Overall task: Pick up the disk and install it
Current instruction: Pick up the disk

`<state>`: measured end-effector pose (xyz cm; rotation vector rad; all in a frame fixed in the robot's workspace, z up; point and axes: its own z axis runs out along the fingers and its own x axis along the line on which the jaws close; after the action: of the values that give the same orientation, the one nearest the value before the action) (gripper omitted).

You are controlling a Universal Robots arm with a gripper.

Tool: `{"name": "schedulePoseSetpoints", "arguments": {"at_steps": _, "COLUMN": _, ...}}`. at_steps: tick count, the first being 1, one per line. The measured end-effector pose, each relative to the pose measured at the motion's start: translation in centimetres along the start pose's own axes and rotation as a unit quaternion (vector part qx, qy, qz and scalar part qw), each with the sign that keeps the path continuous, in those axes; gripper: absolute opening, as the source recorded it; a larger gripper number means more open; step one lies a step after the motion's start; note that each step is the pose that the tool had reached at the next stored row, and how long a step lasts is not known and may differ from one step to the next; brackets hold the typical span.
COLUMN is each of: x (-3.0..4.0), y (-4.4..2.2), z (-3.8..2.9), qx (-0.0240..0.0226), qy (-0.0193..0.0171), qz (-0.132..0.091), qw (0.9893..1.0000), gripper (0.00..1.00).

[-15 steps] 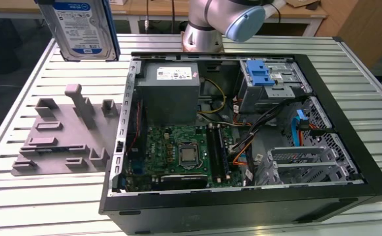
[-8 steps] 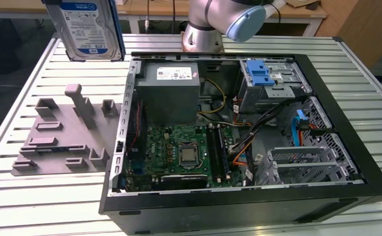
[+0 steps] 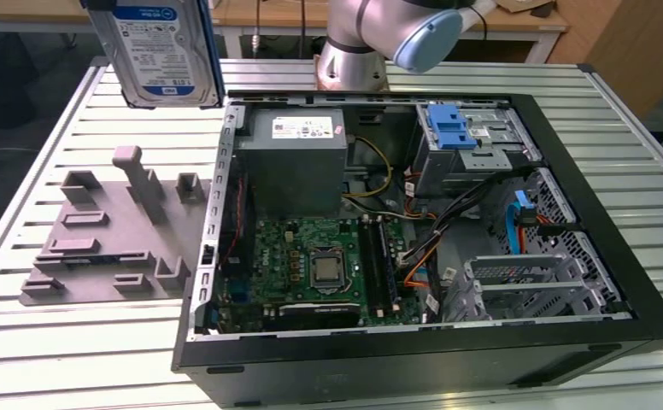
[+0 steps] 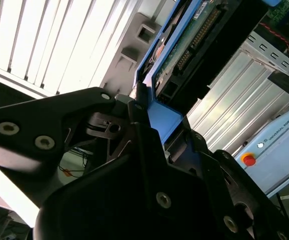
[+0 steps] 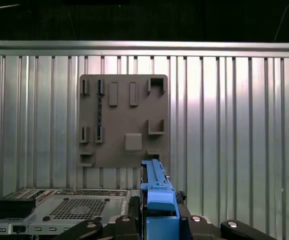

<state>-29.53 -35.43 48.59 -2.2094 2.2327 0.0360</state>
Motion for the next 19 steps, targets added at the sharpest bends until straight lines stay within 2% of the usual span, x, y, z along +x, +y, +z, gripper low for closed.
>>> {"name": "schedulePoseSetpoints", "arguments": {"at_steps": 7, "x": 0.69, "y": -0.17, "z": -0.01, "qx": 0.0000, "qy": 0.0000, "qz": 0.000, "qw": 1.0000, "gripper": 0.36}}
{"name": "schedulePoseSetpoints", "arguments": {"at_steps": 13, "x": 0.82, "y": -0.42, "z": -0.02, "qx": 0.0000, "qy": 0.0000, "qz": 0.000, "qw": 1.0000, "gripper": 0.36}}
{"name": "schedulePoseSetpoints", "arguments": {"at_steps": 19, "x": 0.82, "y": -1.02, "z": -0.03, "qx": 0.0000, "qy": 0.0000, "qz": 0.000, "qw": 1.0000, "gripper": 0.36}}
